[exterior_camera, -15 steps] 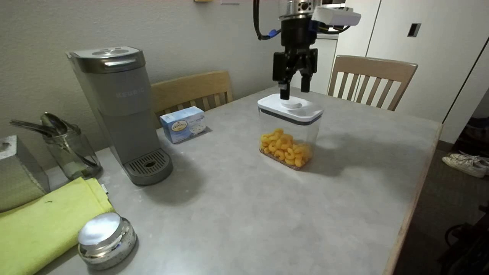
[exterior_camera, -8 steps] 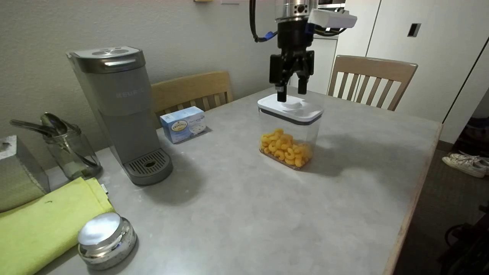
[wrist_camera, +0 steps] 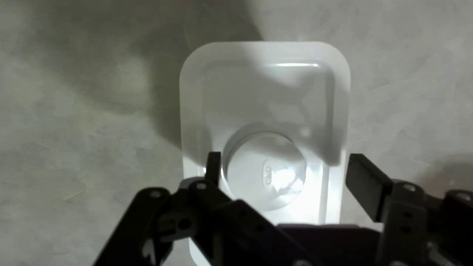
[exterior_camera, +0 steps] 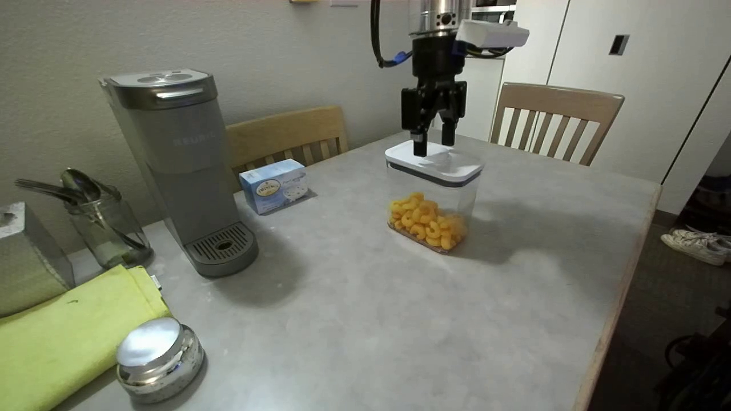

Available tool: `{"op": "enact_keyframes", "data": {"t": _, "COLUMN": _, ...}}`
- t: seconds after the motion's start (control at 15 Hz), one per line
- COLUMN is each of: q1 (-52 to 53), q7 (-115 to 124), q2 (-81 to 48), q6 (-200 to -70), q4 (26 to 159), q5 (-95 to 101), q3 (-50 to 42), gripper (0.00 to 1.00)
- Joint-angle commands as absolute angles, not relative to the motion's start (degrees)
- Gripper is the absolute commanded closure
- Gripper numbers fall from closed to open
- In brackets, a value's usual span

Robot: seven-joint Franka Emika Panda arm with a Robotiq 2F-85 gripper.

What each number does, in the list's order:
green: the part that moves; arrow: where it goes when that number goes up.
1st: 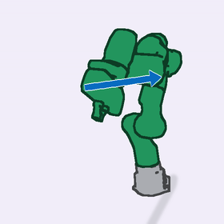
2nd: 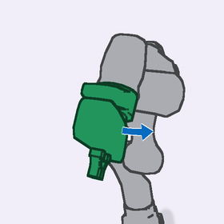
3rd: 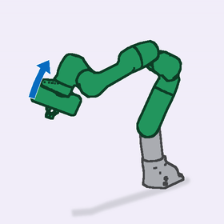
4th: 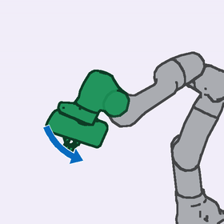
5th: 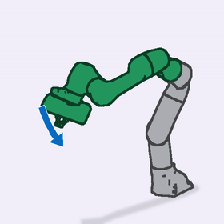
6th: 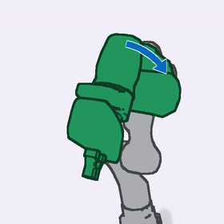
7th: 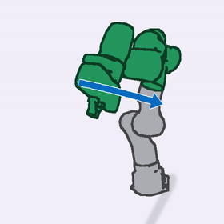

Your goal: Press the button atop the lid then pick up the lid and put it on the table

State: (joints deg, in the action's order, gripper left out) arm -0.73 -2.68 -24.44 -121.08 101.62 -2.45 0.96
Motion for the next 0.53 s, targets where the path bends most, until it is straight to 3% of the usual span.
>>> {"op": "enact_keyframes", "data": {"t": 0.0, "q1": -0.7, "q7": -2.2, "q2": -26.0, "q6": -121.4, "q4": 99.7, "q5": -2.0, "q3": 0.5, "gripper": 0.16}}
{"op": "enact_keyframes", "data": {"t": 0.47, "q1": -0.7, "q7": -2.3, "q2": -26.2, "q6": -122.3, "q4": 98.6, "q5": -1.5, "q3": 0.2, "gripper": 0.25}}
